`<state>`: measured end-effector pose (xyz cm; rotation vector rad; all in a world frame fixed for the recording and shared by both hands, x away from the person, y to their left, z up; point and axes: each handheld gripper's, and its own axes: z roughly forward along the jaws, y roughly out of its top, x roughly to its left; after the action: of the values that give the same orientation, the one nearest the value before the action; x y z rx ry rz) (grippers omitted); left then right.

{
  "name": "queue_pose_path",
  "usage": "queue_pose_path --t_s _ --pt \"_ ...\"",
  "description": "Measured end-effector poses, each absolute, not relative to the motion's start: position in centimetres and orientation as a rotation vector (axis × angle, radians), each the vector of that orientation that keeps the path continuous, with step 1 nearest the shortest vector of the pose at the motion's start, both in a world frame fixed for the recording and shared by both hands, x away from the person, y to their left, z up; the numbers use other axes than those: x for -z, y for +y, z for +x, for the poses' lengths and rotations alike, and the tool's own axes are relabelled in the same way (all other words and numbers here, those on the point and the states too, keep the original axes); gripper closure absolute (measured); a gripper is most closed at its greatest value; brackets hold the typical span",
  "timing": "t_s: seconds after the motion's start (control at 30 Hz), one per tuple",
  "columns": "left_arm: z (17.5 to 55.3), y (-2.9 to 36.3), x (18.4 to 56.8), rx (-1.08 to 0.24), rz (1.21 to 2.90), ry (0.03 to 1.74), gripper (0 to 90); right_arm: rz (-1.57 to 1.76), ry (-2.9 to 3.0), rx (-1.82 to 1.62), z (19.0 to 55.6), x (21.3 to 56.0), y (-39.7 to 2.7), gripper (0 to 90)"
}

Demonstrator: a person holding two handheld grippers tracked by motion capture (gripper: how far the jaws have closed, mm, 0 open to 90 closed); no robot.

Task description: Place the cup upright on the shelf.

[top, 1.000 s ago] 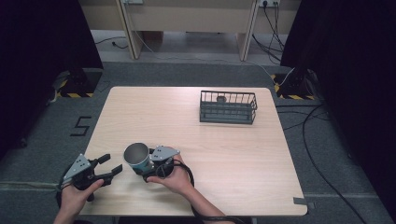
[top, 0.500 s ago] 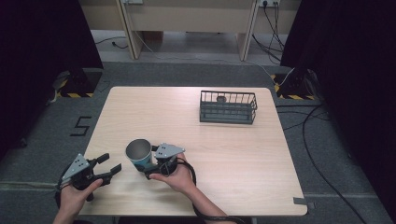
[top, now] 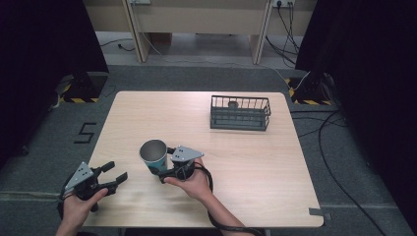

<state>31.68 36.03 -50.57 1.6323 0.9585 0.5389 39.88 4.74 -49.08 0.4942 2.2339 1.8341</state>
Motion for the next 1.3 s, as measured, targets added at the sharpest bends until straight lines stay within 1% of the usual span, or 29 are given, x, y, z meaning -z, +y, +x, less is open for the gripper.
queue_pose_path --t_s 0.4,0.83,1.3 --pt "31.7 36.1 50.6 -0.543 1.631 0.961 24.0 0.525 2.188 -1.815 40.4 48.1 2.9 18.1" --pt "31.7 36.1 50.6 -0.545 1.630 0.963 24.0 0.594 2.115 -1.800 41.4 46.7 -0.2 18.1" --pt "31.7 36.1 50.6 -0.544 1.629 0.965 24.0 0.655 2.059 -1.770 42.1 46.2 -2.6 18.1"
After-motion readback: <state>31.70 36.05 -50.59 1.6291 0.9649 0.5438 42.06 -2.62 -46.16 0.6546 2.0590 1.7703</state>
